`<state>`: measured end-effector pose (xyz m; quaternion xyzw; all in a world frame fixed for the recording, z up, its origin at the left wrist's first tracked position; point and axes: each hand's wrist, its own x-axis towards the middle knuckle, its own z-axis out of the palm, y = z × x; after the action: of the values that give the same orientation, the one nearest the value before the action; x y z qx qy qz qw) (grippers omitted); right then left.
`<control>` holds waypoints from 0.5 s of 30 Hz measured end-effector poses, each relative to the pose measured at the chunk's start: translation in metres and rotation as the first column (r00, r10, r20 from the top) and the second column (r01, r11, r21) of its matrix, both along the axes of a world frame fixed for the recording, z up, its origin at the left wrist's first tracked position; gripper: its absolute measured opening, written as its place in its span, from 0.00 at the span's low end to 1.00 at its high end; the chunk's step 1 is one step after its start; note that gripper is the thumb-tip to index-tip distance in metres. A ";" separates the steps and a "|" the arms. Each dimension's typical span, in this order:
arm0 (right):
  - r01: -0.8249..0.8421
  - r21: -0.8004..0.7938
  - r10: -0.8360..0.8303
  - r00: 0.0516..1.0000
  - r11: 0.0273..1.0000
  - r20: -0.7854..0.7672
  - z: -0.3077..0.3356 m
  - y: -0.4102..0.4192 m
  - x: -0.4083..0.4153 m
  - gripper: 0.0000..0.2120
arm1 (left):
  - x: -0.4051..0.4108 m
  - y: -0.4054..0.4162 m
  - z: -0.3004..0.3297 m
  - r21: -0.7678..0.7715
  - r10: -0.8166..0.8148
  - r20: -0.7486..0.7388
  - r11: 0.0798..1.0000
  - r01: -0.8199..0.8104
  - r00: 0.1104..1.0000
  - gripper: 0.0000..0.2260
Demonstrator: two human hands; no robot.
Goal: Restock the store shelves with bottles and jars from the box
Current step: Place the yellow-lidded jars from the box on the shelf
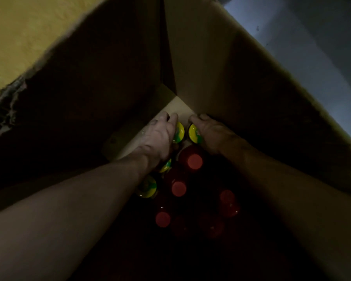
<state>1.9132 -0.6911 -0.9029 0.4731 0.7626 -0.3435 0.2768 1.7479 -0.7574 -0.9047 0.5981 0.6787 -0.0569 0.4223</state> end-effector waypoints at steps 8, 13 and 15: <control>-0.005 0.025 0.004 1.000 1.000 0.028 0.060 -0.008 0.010 0.38 | -0.016 0.001 0.067 0.036 0.014 0.033 0.999 -0.015 0.999 0.36; 0.027 0.021 -0.027 1.000 0.999 0.015 0.159 -0.014 0.014 0.45 | -0.024 0.002 0.159 0.044 -0.046 0.056 0.998 0.044 0.997 0.35; 0.040 0.052 -0.039 0.999 0.998 -0.015 0.209 -0.017 0.015 0.44 | -0.023 0.003 0.206 0.062 -0.079 0.035 0.995 0.077 0.996 0.36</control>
<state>1.9283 -0.7078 -0.6937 0.4927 0.7638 -0.3320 0.2521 1.7250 -0.7549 -0.6990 0.6376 0.6483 -0.0418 0.4141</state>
